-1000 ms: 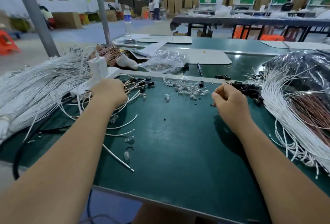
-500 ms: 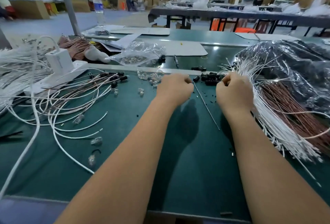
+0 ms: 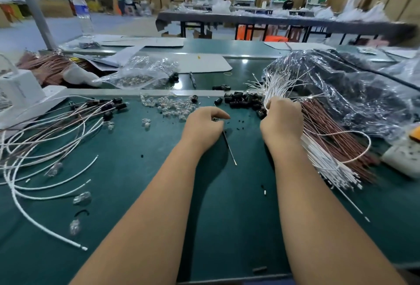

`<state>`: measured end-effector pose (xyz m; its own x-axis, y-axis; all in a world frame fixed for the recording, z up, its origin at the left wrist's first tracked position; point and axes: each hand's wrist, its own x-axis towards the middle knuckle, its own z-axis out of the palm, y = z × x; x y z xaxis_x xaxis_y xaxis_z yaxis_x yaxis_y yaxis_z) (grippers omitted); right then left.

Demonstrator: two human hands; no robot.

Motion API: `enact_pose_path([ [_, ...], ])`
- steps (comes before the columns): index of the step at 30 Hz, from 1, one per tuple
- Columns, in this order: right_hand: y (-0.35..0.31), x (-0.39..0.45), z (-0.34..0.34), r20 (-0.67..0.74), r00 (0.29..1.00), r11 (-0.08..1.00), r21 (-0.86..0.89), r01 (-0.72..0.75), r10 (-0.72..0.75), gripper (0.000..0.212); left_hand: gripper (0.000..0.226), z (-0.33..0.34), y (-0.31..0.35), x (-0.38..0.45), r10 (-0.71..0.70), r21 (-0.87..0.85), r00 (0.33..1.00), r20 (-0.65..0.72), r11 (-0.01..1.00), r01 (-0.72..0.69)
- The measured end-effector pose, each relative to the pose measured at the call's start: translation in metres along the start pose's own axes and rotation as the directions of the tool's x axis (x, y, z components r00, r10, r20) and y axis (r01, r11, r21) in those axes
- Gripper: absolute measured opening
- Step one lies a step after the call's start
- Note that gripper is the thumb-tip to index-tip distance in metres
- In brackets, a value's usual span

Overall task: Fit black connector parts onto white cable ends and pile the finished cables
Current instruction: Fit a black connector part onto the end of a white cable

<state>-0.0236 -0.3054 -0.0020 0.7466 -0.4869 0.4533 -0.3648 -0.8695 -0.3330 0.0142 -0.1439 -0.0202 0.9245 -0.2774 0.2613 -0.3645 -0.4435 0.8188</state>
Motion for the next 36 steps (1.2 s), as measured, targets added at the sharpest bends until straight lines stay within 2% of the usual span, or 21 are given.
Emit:
enact_pose_path([
  [4,0.001,0.0,-0.002,-0.139,0.99,0.983,0.186,-0.004,0.03,0.033,0.025,-0.002,0.0,0.002,-0.044,-0.085,0.998,-0.04,0.996,0.04],
  [8,-0.007,-0.002,-0.004,-0.302,0.95,0.969,0.247,0.0,0.077,0.048,0.025,-0.002,-0.001,0.002,-0.05,-0.099,0.998,-0.047,0.994,0.046],
  [10,-0.014,-0.002,-0.003,-0.345,0.933,0.948,0.319,0.012,0.105,0.048,0.024,-0.002,0.0,0.0,-0.051,-0.099,0.998,-0.045,0.994,0.047],
  [12,-0.024,-0.002,0.0,-0.285,0.957,0.863,0.496,0.093,0.06,0.036,0.022,-0.002,0.002,0.0,-0.052,-0.118,0.997,-0.048,0.992,0.046],
  [14,-0.036,-0.007,0.003,-0.171,0.983,0.715,0.678,0.169,-0.07,0.029,0.023,-0.002,0.006,0.002,-0.073,-0.2,0.995,-0.072,0.978,0.058],
  [15,-0.043,-0.01,0.005,-0.116,0.985,0.67,0.722,0.174,-0.13,0.028,0.027,-0.003,0.008,0.003,-0.106,-0.281,0.991,-0.088,0.957,0.077],
  [17,-0.053,-0.016,0.011,-0.045,0.974,0.647,0.74,0.181,-0.222,0.026,0.033,-0.007,0.01,0.005,-0.185,-0.473,0.978,-0.096,0.873,0.119],
  [19,-0.057,-0.021,0.014,0.003,0.957,0.631,0.752,0.19,-0.291,0.026,0.032,-0.012,0.01,0.007,-0.224,-0.579,0.968,-0.115,0.807,0.118],
  [21,-0.056,-0.023,0.015,0.071,0.931,0.649,0.736,0.194,-0.359,0.028,0.028,-0.016,0.006,0.008,-0.255,-0.618,0.956,-0.142,0.777,0.116],
  [23,-0.052,-0.023,0.016,0.145,0.905,0.72,0.661,0.211,-0.399,0.027,0.025,-0.02,0.003,0.009,-0.3,-0.654,0.939,-0.167,0.746,0.122],
  [26,-0.049,-0.022,0.014,0.213,0.897,0.816,0.531,0.227,-0.388,0.021,0.021,-0.023,0.001,0.009,-0.311,-0.695,0.933,-0.182,0.712,0.102],
  [30,-0.049,-0.022,0.014,0.24,0.904,0.807,0.567,0.166,-0.355,0.011,0.021,-0.021,0.002,0.007,-0.246,-0.627,0.955,-0.168,0.774,0.089],
  [32,-0.05,-0.021,0.015,0.217,0.917,0.816,0.553,0.168,-0.336,0.014,0.021,-0.019,0.002,0.006,-0.216,-0.577,0.965,-0.149,0.811,0.093],
  [34,-0.045,-0.015,0.018,0.177,0.946,0.897,0.401,0.185,-0.273,0.028,0.02,-0.019,0.002,0.004,-0.204,-0.543,0.97,-0.134,0.834,0.101],
  [36,-0.037,-0.009,0.018,0.212,0.962,0.974,0.181,0.133,-0.171,0.04,0.019,-0.018,0.001,0.005,-0.202,-0.529,0.971,-0.124,0.842,0.108],
])
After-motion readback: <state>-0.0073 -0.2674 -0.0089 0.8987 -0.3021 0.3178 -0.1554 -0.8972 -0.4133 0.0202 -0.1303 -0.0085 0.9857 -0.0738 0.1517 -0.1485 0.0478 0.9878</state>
